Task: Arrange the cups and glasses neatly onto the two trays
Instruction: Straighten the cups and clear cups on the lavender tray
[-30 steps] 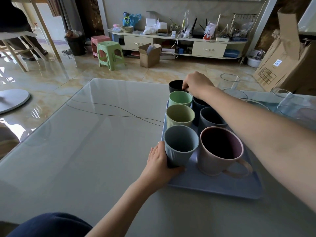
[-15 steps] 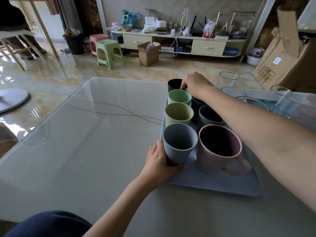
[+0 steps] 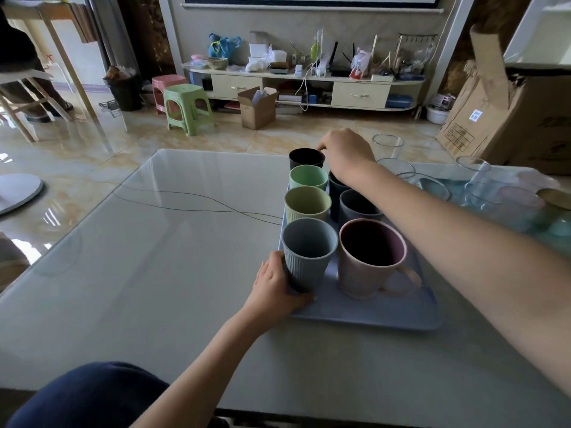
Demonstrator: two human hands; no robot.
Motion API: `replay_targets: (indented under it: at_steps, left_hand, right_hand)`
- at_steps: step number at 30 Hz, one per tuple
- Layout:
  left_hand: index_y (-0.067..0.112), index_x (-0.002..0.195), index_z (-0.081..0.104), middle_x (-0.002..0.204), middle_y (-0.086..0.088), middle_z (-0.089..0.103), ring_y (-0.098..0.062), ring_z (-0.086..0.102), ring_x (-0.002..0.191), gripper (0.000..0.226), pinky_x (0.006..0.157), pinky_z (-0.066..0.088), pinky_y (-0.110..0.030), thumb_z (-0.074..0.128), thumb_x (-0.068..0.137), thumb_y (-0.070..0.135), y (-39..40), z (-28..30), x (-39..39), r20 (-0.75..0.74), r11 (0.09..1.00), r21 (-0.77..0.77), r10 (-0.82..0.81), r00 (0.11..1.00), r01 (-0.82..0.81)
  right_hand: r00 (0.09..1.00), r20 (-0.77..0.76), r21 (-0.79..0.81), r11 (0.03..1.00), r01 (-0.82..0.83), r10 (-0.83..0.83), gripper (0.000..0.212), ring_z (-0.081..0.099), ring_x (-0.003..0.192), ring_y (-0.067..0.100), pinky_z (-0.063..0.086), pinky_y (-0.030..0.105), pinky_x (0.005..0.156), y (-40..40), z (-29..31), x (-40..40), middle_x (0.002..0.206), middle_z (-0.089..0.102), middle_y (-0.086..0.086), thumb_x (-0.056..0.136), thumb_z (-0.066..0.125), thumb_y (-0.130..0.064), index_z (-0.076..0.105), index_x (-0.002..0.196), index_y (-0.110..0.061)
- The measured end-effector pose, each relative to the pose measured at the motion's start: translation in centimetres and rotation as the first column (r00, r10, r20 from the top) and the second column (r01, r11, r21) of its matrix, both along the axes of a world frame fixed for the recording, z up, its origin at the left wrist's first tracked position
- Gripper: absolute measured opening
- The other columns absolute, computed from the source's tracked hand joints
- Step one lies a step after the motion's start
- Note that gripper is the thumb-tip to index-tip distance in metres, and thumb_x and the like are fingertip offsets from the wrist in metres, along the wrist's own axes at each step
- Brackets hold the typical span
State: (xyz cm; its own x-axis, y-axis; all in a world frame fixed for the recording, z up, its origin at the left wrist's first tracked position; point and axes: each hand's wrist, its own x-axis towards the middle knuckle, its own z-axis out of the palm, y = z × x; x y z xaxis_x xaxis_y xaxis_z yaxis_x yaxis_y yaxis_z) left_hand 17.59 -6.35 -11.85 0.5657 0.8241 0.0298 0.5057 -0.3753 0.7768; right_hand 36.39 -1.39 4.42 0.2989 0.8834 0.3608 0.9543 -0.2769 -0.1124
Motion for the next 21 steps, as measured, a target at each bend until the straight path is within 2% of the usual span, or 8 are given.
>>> replay_targets:
  at_steps: [2,7,9,10,13,15,18,21]
  left_hand:
    - [0.017,0.124,0.034,0.127,-0.003,0.046,-0.023,0.043,0.118,0.078,0.097,0.043,-0.042,0.082,0.062,0.024,-0.5,0.4,-0.4,0.014,0.998,-0.055,0.003,1.000,-0.002]
    - [0.016,0.134,0.028,0.136,-0.002,0.041,-0.019,0.040,0.124,0.083,0.093,0.038,-0.028,0.079,0.069,0.019,-2.2,1.8,-1.2,0.077,0.999,-0.029,0.017,0.997,-0.015]
    - [0.015,0.137,0.025,0.141,-0.003,0.040,-0.022,0.039,0.129,0.087,0.095,0.034,-0.024,0.080,0.070,0.021,-2.7,2.1,-1.4,0.091,1.000,0.002,0.030,0.995,-0.030]
    - [0.015,0.139,0.024,0.142,-0.003,0.040,-0.022,0.039,0.130,0.088,0.096,0.032,-0.024,0.080,0.071,0.022,-2.9,2.3,-1.5,0.093,0.999,0.011,0.034,0.995,-0.035]
    - [0.013,0.139,0.022,0.144,-0.005,0.039,-0.022,0.039,0.132,0.088,0.098,0.032,-0.024,0.079,0.073,0.025,-3.4,2.4,-1.8,0.089,0.999,0.032,0.039,0.995,-0.042]
    - [0.012,0.139,0.022,0.145,-0.005,0.039,-0.021,0.039,0.131,0.086,0.096,0.031,-0.022,0.078,0.074,0.024,-3.6,2.4,-1.9,0.088,0.998,0.032,0.051,0.995,-0.054]
    - [0.013,0.139,0.023,0.145,-0.005,0.040,-0.022,0.040,0.130,0.082,0.094,0.031,-0.023,0.075,0.076,0.022,-3.6,2.4,-1.8,0.105,0.997,-0.006,0.076,0.992,-0.076]
    - [0.013,0.140,0.024,0.144,-0.005,0.043,-0.022,0.041,0.130,0.079,0.094,0.032,-0.024,0.073,0.079,0.021,-3.7,2.4,-1.5,0.111,0.997,-0.010,0.080,0.991,-0.079]
  right_hand:
    - [0.999,-0.029,0.012,1.000,-0.015,0.015,0.045,0.060,0.104,0.038,0.050,0.044,0.087,-2.2,0.8,-0.7,0.115,0.064,0.021,0.082,0.040,0.014,0.066,0.114,-0.003]
    - [0.984,-0.117,0.122,0.986,-0.118,0.132,0.044,0.063,0.106,0.031,0.051,0.043,0.092,-9.7,0.5,-1.8,0.118,0.067,0.012,0.088,0.044,0.009,0.066,0.118,-0.015]
    - [0.980,-0.124,0.187,0.974,-0.129,0.153,0.037,0.065,0.101,0.027,0.053,0.039,0.085,-13.4,-0.3,-2.3,0.116,0.068,0.007,0.091,0.047,0.000,0.067,0.117,-0.019]
    - [0.983,-0.108,0.216,0.969,-0.123,0.149,0.034,0.065,0.095,0.024,0.052,0.033,0.077,-15.3,-0.8,-2.5,0.112,0.069,0.005,0.092,0.049,-0.004,0.067,0.116,-0.020]
    - [0.998,-0.014,0.258,0.964,-0.059,0.065,0.020,0.065,0.072,0.022,0.038,0.023,0.054,-20.6,-3.0,-3.0,0.090,0.070,0.001,0.089,0.056,-0.015,0.069,0.104,-0.020]
    - [0.999,-0.021,0.217,0.976,0.029,-0.025,0.010,0.066,0.064,0.027,0.041,0.027,0.048,-22.7,-5.0,-2.9,0.078,0.070,0.002,0.088,0.058,-0.023,0.063,0.096,-0.019]
    - [0.981,-0.119,0.116,0.979,0.167,-0.153,0.020,0.067,0.065,0.031,0.046,0.033,0.050,-23.8,-7.5,-2.3,0.070,0.070,0.007,0.091,0.053,-0.034,0.054,0.100,-0.016]
    - [0.957,-0.198,0.037,0.974,0.225,-0.214,0.026,0.066,0.074,0.033,0.036,0.031,0.051,-23.9,-8.8,-1.6,0.077,0.071,0.009,0.093,0.049,-0.039,0.053,0.106,-0.017]
